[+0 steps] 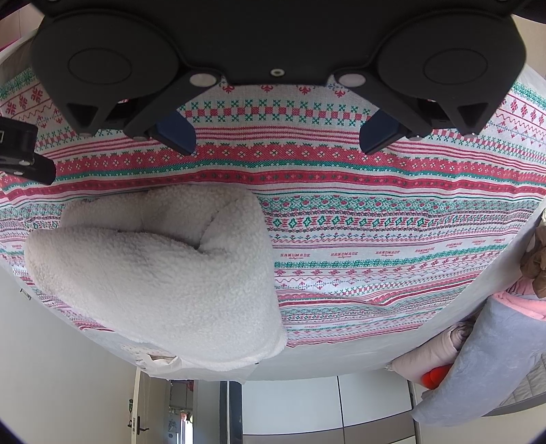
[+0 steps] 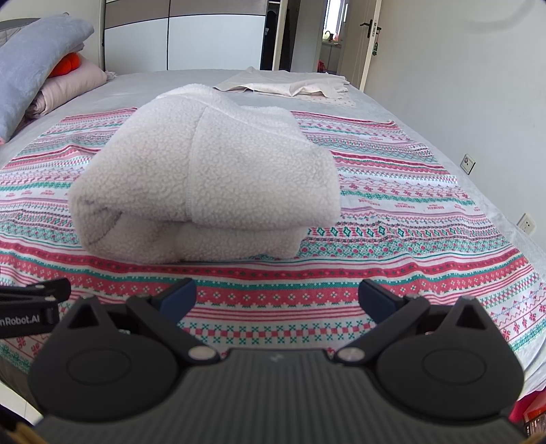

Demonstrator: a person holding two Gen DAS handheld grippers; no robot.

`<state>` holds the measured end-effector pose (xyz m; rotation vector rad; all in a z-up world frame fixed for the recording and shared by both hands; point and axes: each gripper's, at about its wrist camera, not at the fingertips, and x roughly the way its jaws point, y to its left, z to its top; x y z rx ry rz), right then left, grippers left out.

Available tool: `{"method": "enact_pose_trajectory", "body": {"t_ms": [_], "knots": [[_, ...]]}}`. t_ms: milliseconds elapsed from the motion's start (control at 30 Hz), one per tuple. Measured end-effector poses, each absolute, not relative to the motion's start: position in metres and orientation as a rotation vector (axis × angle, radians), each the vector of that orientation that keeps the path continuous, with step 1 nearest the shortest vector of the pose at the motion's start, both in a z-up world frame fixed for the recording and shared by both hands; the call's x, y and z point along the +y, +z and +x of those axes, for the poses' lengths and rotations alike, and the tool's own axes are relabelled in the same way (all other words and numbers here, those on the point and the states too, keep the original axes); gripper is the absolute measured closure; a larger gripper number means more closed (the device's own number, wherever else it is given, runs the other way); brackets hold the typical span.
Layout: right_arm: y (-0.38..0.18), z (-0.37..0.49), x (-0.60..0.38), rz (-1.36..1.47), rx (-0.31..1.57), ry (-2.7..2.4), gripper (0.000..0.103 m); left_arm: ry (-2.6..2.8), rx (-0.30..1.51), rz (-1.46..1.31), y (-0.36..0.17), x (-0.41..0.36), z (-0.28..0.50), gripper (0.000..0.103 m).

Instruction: Fold large clothes

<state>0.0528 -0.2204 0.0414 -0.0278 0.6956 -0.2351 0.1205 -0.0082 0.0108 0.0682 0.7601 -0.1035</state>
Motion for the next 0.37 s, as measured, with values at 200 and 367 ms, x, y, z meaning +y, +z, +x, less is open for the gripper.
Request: {"method": "enact_pose_trajectory", "body": {"t_ms": [200,367], "knots": [[0.0415,0.0531,-0.2203,-0.029,0.696,-0.234,0.000,-0.110,0.768,0.071,0.0105,-0.0086,0.1211,0.000],[0.0401,0.0538,-0.2214,-0.027,0.695,-0.231,0.000,-0.119,0.759,0.073,0.0094,-0.0086,0.1224,0.000]]}}
